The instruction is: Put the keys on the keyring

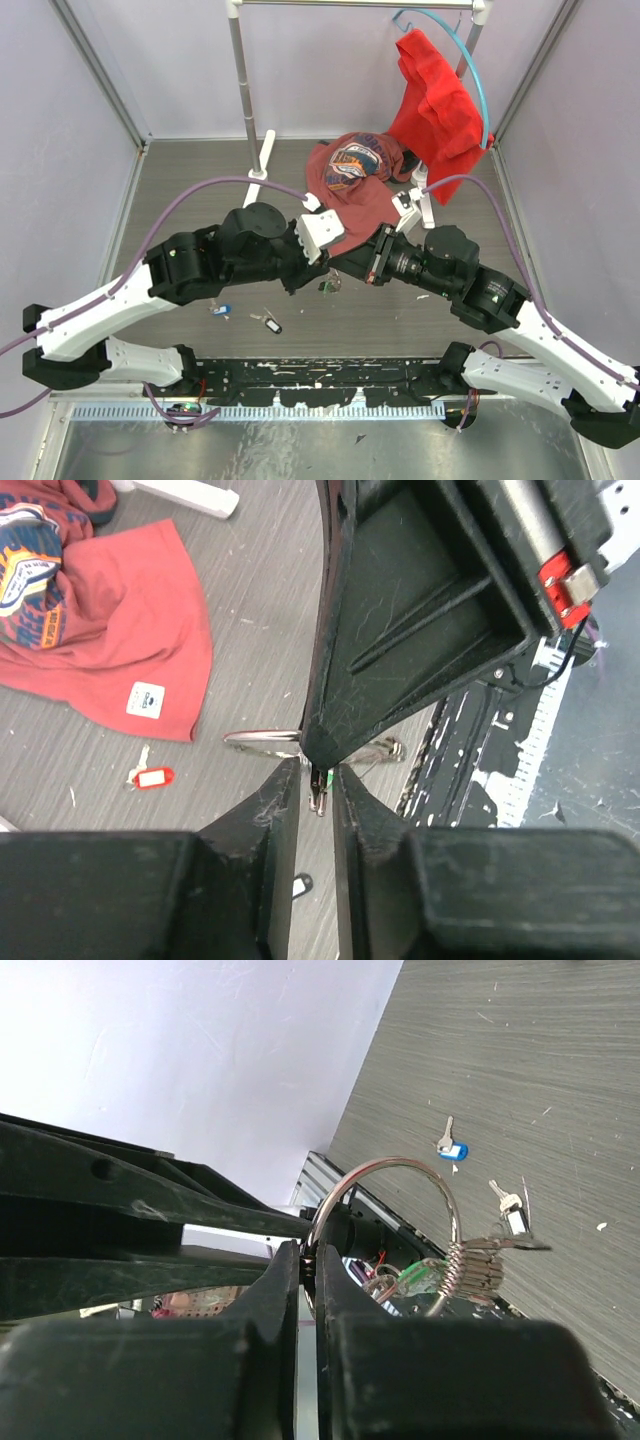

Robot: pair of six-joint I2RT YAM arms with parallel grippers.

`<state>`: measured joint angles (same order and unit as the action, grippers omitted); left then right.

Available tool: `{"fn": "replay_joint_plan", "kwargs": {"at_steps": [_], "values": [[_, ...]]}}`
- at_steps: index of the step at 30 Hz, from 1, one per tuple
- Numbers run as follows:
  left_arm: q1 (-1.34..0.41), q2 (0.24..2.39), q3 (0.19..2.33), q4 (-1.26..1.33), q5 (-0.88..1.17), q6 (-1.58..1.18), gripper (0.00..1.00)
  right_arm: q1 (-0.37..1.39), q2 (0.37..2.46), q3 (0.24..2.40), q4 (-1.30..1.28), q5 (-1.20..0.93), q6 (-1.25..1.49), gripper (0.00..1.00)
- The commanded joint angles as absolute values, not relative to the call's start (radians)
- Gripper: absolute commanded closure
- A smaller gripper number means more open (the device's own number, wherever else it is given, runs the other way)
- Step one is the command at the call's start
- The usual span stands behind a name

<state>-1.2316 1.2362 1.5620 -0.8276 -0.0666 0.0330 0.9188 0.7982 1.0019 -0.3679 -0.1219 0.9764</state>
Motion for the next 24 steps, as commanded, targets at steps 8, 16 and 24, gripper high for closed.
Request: {"fn": "replay_joint_plan", "kwargs": {"at_steps": [8, 16, 24], "values": [[-1.241, 1.052, 1.437, -0.613, -0.143, -0.005, 0.38, 0.919, 0.695, 1.003, -0.269, 0.005, 1.037, 0.99], [-1.243, 0.942, 1.294, -0.443, -0.092, -0.020, 0.55, 0.919, 0.668, 1.004, -0.174, 0.053, 1.085, 0.99], [-1.259, 0.952, 1.281, -0.349, -0.039, 0.052, 0.54, 0.919, 0.675, 1.006, -0.115, 0.018, 1.087, 0.99]]}}
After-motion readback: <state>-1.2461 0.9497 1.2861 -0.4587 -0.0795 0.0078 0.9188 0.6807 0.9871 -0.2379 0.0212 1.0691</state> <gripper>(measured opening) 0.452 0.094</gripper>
